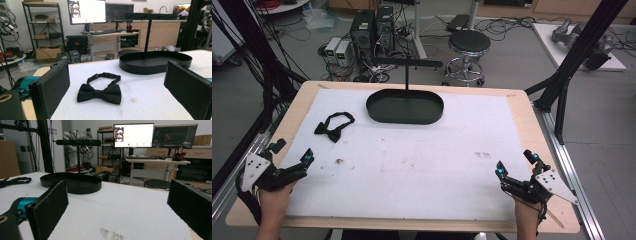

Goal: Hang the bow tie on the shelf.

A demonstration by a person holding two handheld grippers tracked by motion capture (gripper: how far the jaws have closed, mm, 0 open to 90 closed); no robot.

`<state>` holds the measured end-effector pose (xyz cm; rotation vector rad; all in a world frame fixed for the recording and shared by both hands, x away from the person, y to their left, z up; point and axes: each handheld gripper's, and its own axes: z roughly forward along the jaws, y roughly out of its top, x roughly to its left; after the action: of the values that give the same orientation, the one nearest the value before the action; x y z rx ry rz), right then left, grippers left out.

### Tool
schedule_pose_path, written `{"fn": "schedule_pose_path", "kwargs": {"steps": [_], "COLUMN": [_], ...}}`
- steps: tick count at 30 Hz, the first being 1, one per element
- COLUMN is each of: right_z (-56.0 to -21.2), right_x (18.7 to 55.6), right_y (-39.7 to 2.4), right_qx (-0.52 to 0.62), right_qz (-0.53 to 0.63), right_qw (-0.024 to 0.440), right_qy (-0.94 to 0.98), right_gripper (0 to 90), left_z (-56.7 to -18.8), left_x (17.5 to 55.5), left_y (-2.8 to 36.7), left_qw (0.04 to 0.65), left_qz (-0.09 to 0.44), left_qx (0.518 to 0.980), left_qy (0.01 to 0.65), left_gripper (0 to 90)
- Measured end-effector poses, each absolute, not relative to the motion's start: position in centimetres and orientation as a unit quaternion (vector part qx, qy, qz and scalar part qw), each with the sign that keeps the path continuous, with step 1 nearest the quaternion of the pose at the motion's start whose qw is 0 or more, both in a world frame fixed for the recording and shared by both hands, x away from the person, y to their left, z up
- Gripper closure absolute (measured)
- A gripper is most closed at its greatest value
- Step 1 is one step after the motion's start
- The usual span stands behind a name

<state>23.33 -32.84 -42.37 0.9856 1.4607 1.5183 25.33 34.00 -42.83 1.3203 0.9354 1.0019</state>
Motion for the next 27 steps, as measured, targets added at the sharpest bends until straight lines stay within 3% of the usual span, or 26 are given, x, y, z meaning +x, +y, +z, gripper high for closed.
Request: {"fn": "schedule_pose_path", "kwargs": {"steps": [13, 27], "right_z": [-42.4, -42.1], "right_x": [23.3, 23.6], "right_y": [-32.8, -32.6], "right_qx": [0.387, 0.385], "right_qz": [0.602, 0.611], "right_qw": [0.393, 0.389], "right_qy": [0.577, 0.572], "right_gripper": [2.6, 2.6], "left_z": [-42.1, -40.1], "left_x": [25.8, 28.5], "left_y": [33.7, 33.2], "left_qw": [0.578, 0.517], "left_qz": [0.417, 0.383], "left_qx": [0.586, 0.658], "left_qy": [0.386, 0.392], "left_gripper": [6.9, 9.8]}}
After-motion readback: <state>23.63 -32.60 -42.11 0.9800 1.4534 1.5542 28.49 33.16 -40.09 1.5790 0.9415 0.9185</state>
